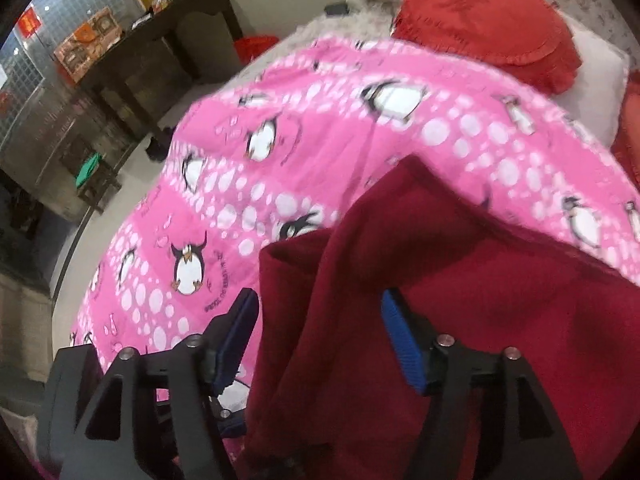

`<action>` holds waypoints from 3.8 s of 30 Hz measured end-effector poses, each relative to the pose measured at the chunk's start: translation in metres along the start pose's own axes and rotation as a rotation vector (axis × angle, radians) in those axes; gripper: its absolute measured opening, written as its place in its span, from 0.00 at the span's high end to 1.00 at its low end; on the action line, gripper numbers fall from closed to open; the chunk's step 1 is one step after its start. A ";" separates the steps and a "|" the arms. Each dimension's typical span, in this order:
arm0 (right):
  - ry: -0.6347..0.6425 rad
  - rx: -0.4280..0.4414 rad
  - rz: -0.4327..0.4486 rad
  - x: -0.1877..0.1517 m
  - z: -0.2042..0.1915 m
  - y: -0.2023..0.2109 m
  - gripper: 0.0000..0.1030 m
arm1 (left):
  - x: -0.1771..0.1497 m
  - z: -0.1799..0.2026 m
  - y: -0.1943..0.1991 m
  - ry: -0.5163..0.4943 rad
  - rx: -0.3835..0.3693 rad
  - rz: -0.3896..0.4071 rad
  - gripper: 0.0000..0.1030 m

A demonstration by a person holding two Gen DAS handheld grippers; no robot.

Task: Fold small clothes

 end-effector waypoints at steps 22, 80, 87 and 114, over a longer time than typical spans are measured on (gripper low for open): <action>0.013 0.119 0.151 -0.035 0.052 0.093 1.00 | 0.019 0.130 0.017 -0.282 0.141 0.020 0.75; -0.375 -0.080 0.276 -0.213 0.283 0.158 1.00 | -0.012 0.234 -0.091 -0.554 0.207 -0.071 0.31; -0.337 -0.052 0.377 -0.212 0.249 0.213 1.00 | -0.009 0.229 -0.090 -0.510 0.202 -0.070 0.31; -0.451 -0.091 0.430 -0.233 0.256 0.198 0.53 | 0.025 0.204 -0.069 -0.326 0.145 0.009 0.17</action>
Point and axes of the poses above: each gripper's, at about its wrist camera, not at the fingertips, and y roughly against the way its jaws point, z to its right, x to its top, the point moved 3 cm from there along -y, roughly the way its jaws point, and after that the axes turned 1 degree about -y, right-handed, at the moved point
